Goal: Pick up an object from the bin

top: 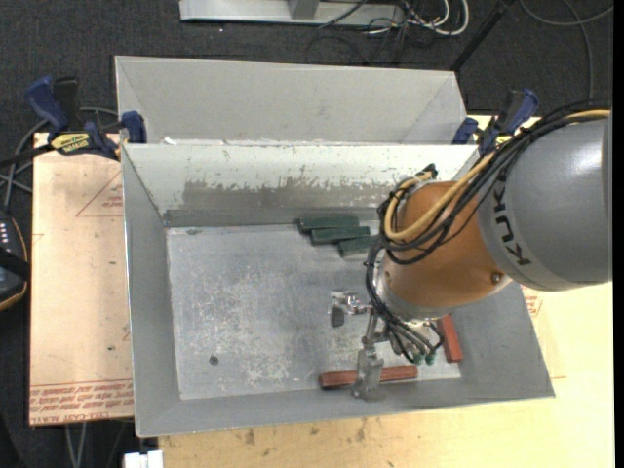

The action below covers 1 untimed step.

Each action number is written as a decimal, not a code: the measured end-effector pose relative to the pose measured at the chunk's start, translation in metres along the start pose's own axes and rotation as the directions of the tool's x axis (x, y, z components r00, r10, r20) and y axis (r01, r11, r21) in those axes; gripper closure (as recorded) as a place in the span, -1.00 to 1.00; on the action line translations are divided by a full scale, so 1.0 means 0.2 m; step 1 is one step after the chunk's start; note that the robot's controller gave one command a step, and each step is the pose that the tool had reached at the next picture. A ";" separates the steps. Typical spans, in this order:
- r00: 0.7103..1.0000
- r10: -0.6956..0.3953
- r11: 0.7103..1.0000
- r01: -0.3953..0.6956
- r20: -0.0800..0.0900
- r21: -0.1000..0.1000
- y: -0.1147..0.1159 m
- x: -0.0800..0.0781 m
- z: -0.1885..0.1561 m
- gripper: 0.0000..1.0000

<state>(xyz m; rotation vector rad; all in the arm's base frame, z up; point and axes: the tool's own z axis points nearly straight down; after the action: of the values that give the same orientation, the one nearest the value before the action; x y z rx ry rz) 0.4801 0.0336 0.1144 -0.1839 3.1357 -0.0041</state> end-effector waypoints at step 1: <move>0.997 0.070 0.998 -0.070 0.012 -0.005 -0.06 -0.01 0.20 -1.00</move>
Offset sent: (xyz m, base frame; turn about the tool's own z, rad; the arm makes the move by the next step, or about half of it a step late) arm 0.0005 -0.0124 -0.0407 0.0676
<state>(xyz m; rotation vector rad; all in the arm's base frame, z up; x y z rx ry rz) 0.4845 0.0219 0.0745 -0.0737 3.1281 0.0039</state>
